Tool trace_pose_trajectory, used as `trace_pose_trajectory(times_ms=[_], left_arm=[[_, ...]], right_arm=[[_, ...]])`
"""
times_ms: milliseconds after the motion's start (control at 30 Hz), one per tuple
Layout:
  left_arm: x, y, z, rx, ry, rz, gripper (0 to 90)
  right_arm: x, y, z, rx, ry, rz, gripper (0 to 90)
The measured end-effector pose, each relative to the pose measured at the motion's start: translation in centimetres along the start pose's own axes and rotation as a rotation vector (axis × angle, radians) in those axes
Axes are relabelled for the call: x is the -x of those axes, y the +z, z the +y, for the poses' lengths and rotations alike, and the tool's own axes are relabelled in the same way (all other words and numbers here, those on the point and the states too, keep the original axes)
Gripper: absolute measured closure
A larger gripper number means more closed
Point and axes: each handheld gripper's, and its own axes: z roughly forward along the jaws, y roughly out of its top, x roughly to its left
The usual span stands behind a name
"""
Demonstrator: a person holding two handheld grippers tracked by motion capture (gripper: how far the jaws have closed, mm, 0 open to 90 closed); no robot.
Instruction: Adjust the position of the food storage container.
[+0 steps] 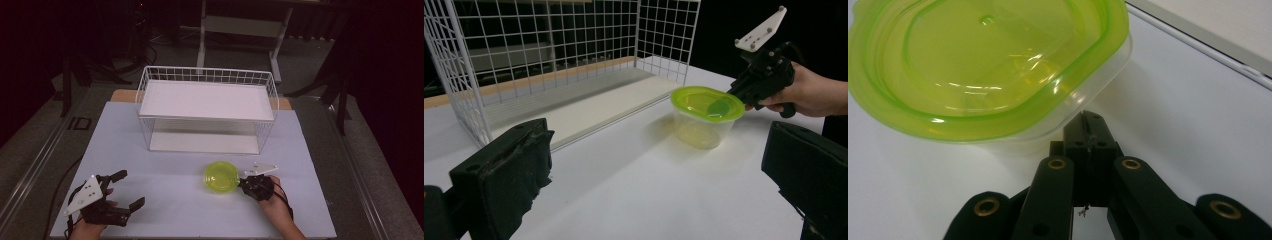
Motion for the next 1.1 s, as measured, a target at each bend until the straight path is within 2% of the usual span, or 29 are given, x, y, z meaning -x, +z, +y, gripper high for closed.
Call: trace_pose_trajectory(times_ms=[333, 733, 900, 1067, 1100], left_arm=[[0.1, 0.0, 0.0, -0.005, 0.009, -0.005, 0.6], [0.1, 0.0, 0.0, -0.003, 0.010, -0.005, 0.6], [0.1, 0.0, 0.0, -0.001, 0.008, -0.006, 0.6], [0.2, 0.0, 0.0, -0.006, 0.013, -0.007, 0.6], [0.2, 0.1, 0.0, -0.007, 0.014, -0.008, 0.5]], right_arm=[[-1.7, 1.7, 1.5, -0.006, -0.036, 0.044, 90.0], [-3.0, 3.3, 2.5, -0.018, -0.060, 0.077, 90.0], [-3.0, 3.1, 2.7, -0.014, -0.061, 0.070, 90.0], [-2.6, 2.1, 2.6, -0.002, -0.049, 0.043, 89.7], [-2.5, 1.8, 2.5, 0.004, -0.043, 0.037, 87.2]])
